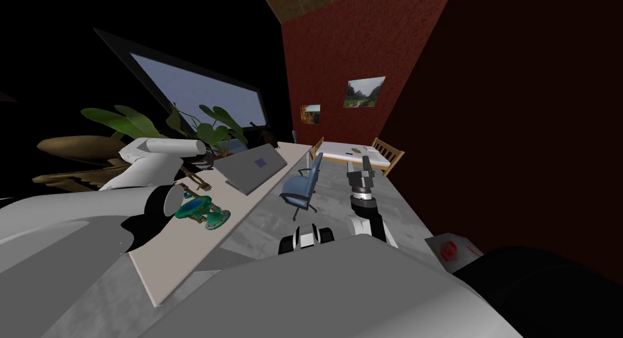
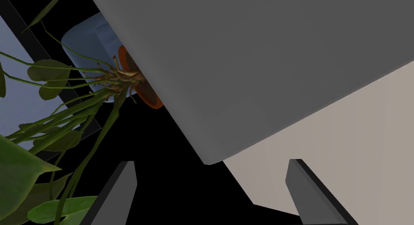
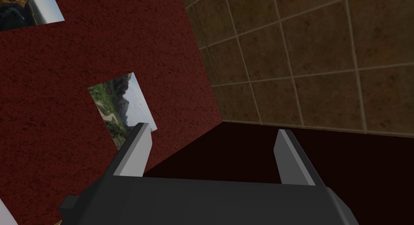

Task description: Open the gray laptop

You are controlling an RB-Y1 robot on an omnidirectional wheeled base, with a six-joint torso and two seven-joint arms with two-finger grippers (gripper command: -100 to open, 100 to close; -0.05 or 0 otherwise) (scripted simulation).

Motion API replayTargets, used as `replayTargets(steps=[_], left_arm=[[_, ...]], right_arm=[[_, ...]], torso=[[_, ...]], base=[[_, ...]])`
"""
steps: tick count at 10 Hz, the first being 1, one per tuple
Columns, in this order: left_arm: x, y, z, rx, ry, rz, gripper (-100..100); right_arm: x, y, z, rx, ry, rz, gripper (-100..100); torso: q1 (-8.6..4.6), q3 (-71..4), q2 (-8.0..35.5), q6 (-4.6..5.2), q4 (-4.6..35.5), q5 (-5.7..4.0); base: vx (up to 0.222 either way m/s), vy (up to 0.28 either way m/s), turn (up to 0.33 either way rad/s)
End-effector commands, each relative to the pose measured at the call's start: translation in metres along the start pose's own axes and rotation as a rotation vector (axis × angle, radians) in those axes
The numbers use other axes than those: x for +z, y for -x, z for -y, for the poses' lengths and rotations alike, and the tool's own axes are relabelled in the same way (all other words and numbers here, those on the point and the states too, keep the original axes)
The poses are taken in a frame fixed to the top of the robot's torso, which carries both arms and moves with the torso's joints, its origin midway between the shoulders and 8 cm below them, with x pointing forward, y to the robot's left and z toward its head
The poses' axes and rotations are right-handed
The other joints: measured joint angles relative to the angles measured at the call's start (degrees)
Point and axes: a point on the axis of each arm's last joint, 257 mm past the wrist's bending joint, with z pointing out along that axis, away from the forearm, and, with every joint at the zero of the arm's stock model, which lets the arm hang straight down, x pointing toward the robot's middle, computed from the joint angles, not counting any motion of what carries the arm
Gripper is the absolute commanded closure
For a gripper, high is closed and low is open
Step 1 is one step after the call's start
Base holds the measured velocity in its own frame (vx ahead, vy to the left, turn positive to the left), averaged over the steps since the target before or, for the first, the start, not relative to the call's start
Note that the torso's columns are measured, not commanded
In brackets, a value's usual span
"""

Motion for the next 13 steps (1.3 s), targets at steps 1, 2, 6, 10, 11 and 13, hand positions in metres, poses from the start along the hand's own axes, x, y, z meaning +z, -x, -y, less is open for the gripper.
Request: replayTargets(steps=[1, 2, 6, 10, 11, 13], left_arm=[[0.0, 0.02, -0.008, 0.029, 0.034, 0.056, -100], [0.0, 0.03, -0.013, 0.044, 0.049, 0.083, -100], [-0.003, 0.06, -0.024, 0.086, 0.092, 0.164, -100], [-0.006, 0.078, -0.032, 0.116, 0.117, 0.221, -100], [0.002, 0.075, -0.042, 0.118, 0.121, 0.221, -100], [0.0, 0.075, -0.041, 0.117, 0.123, 0.221, -100]], right_arm=[[0.0, 0.0, 0.0, 0.0, 0.0, 0.0, 0], [0.0, 0.0, 0.0, 0.0, 0.0, 0.0, 0], [0.0, 0.0, 0.0, 0.0, 0.0, 0.0, 0], [0.0, 0.0, 0.0, 0.0, 0.0, 0.0, 0], [0.0, 0.0, 0.0, 0.0, 0.0, 0.0, 0], [0.0, 0.0, 0.0, 0.0, 0.0, 0.0, 0]], torso=[[0.28, 0.1, 0.2, 0.0, 0.0, 0.07], [0.38, 0.1, 0.2, -0.03, 0.1, 0.13], [0.26, 0.1, 0.1, -0.01, 0.0, 0.08], [0.09, 0.0, 0.0, -0.01, 0.0, 0.03], [0.24, 0.0, 0.1, 0.0, 0.0, 0.06], [0.51, 0.0, 0.0, -0.02, 0.0, 0.17]], base=[[0.06, -0.064, -0.019], [0.07, -0.091, -0.011], [0.07, -0.08, -0.007], [0.035, -0.042, -0.006], [0.057, 0.038, 0.033], [0.057, 0.047, 0.005]])
